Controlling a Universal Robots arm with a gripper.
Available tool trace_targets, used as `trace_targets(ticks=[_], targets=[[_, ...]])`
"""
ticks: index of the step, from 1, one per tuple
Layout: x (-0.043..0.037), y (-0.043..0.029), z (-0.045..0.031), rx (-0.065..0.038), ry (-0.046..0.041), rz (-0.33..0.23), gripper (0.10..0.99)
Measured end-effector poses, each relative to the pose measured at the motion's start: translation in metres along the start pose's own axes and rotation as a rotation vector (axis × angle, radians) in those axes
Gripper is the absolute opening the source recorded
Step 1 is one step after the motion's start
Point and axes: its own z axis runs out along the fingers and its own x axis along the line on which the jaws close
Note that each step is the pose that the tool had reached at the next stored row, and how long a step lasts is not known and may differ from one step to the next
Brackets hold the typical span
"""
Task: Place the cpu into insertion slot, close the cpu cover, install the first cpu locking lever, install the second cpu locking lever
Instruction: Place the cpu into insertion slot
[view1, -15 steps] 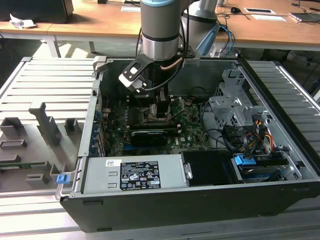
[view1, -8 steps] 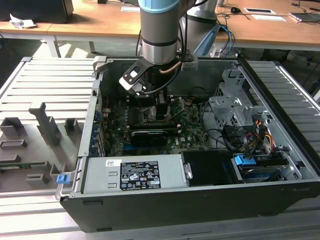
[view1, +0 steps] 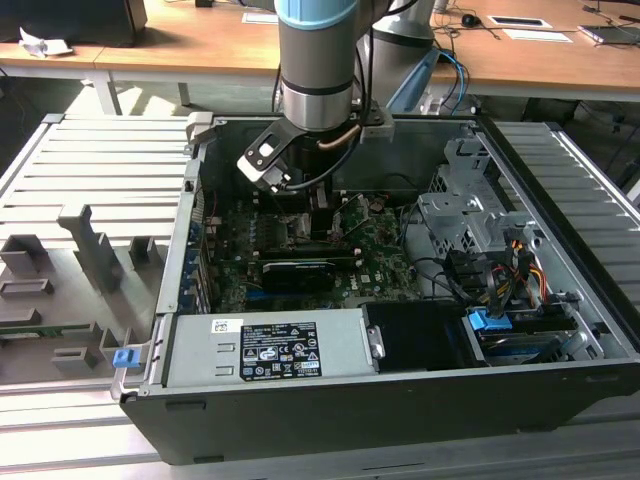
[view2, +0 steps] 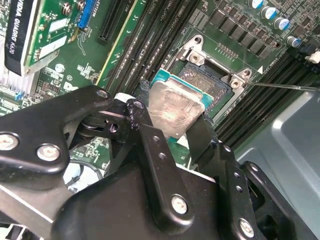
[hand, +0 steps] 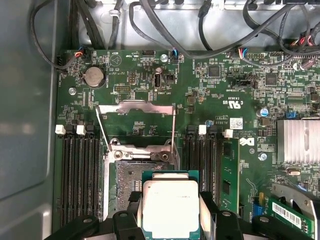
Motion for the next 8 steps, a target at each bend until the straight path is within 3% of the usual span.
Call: trace_targets(ticks=[8], targets=[[0.0008,-0.0016,0.0027,0.0,0.0,0.0,0.541]])
